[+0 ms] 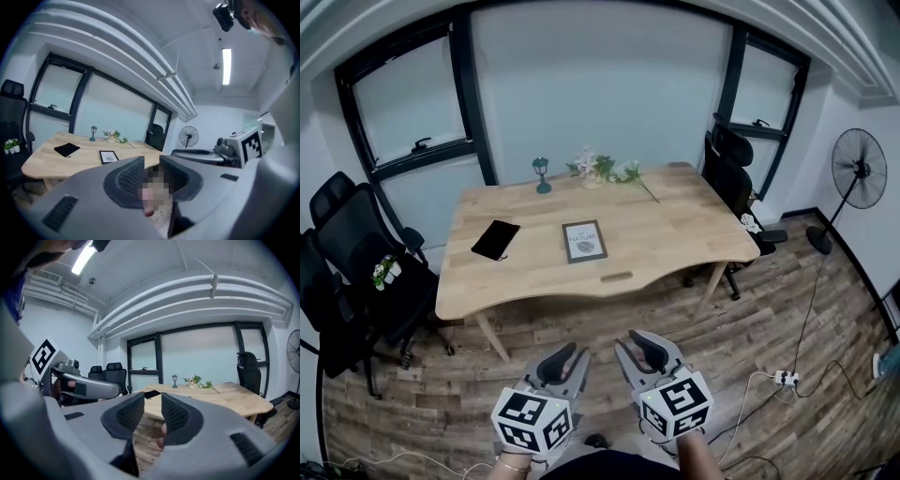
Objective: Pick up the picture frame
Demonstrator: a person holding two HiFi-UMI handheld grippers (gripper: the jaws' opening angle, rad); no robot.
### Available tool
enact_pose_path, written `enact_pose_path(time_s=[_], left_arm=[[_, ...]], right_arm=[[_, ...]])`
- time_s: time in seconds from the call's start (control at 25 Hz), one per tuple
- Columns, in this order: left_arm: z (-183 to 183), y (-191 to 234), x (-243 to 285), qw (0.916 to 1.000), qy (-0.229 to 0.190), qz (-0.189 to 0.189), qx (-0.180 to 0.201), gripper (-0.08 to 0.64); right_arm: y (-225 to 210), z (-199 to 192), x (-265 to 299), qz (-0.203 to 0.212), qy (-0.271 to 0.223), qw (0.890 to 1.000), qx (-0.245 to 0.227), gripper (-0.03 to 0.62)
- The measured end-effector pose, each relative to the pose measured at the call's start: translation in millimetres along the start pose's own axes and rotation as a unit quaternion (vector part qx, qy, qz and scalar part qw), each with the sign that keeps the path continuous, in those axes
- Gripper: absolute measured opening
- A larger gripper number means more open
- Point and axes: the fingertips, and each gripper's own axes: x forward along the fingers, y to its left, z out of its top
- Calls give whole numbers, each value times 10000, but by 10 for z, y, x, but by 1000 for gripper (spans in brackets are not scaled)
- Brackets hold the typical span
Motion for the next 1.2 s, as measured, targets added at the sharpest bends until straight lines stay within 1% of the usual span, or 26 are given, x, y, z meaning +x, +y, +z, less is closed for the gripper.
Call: enact_pose_path(time_s=[0.2,0.6,0.8,1.2], left_arm=[[29,126,-15,9999,31,-61,-87,118],[22,239,43,9996,108,-162,-224,141],[36,277,144,9992,144,-227,-281,158],[136,512,436,9994,155,-103,-305,164]], right_arm=[[14,-5,110,0,92,10000,30,114],[-33,-29,237,21,170,9998,89,158],[-124,-16,333,15,127,9998,138,166],[-380,11,613,29,126,9998,176,166]])
